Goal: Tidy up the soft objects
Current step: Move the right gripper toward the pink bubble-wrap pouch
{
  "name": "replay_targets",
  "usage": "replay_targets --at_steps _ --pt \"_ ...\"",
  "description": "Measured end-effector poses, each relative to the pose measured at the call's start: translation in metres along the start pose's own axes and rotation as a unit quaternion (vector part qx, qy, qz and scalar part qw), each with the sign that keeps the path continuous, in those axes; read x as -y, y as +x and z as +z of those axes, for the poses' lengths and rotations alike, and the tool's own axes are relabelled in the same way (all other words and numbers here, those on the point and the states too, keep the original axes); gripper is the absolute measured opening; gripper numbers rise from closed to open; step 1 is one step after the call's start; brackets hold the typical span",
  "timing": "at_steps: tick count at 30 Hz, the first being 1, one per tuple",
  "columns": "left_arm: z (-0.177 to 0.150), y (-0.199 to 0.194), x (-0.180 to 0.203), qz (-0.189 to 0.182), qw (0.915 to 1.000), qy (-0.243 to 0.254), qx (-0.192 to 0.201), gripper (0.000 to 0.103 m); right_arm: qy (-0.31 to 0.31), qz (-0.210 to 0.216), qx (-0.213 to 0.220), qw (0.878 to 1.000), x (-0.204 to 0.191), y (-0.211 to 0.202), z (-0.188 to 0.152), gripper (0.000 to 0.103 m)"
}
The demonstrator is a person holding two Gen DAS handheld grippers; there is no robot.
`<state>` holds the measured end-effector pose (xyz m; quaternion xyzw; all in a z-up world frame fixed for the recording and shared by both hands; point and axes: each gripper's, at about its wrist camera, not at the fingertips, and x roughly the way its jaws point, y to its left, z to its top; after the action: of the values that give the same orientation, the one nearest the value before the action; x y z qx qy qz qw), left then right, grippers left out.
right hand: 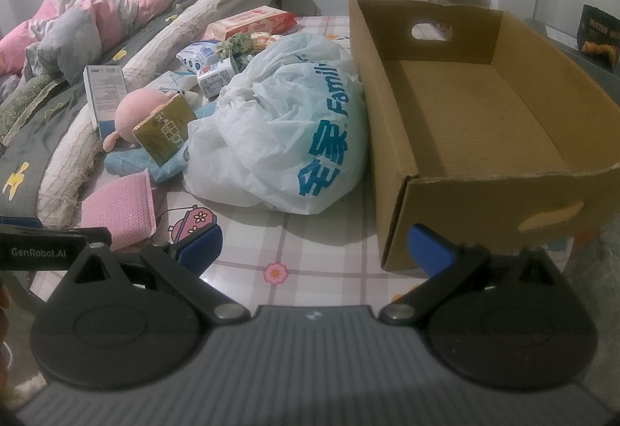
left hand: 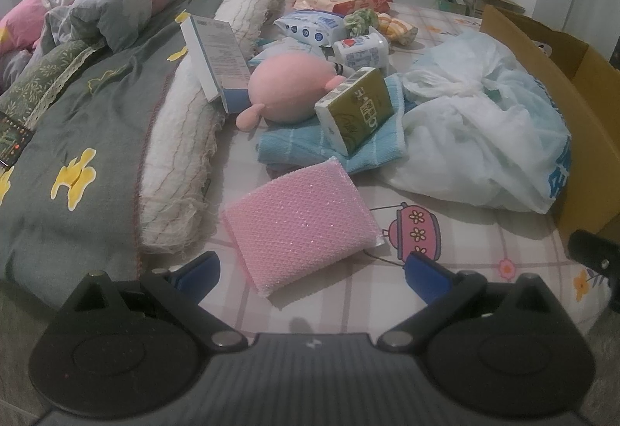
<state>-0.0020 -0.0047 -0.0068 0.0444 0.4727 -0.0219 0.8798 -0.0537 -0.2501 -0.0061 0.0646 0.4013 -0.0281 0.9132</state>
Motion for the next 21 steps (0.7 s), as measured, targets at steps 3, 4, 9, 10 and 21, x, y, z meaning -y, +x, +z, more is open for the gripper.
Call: replay_targets --at_steps 3,4,9,10,21 --pt "-0.001 0.001 -0.001 0.000 1.0000 0.000 -0.001 0.102 0.001 0.000 0.000 1.000 -0.001 0.000 0.000 0.102" --pt "-0.001 0.002 -0.002 0.001 1.0000 -0.001 -0.001 0.102 0.001 0.000 0.000 1.000 -0.001 -0.001 0.000 0.102" --pt "-0.002 0.002 -0.007 0.000 1.0000 0.004 0.004 0.102 0.000 0.008 0.002 1.000 -0.003 0.000 0.000 0.102" --pt "-0.002 0.001 -0.010 0.002 0.9999 0.009 0.009 0.102 0.000 0.014 0.003 1.000 -0.004 0.000 0.000 0.102" --pt "-0.009 0.005 -0.056 -0.038 0.9979 0.040 0.035 0.102 -0.044 0.151 -0.022 0.987 -0.062 0.025 0.025 0.102"
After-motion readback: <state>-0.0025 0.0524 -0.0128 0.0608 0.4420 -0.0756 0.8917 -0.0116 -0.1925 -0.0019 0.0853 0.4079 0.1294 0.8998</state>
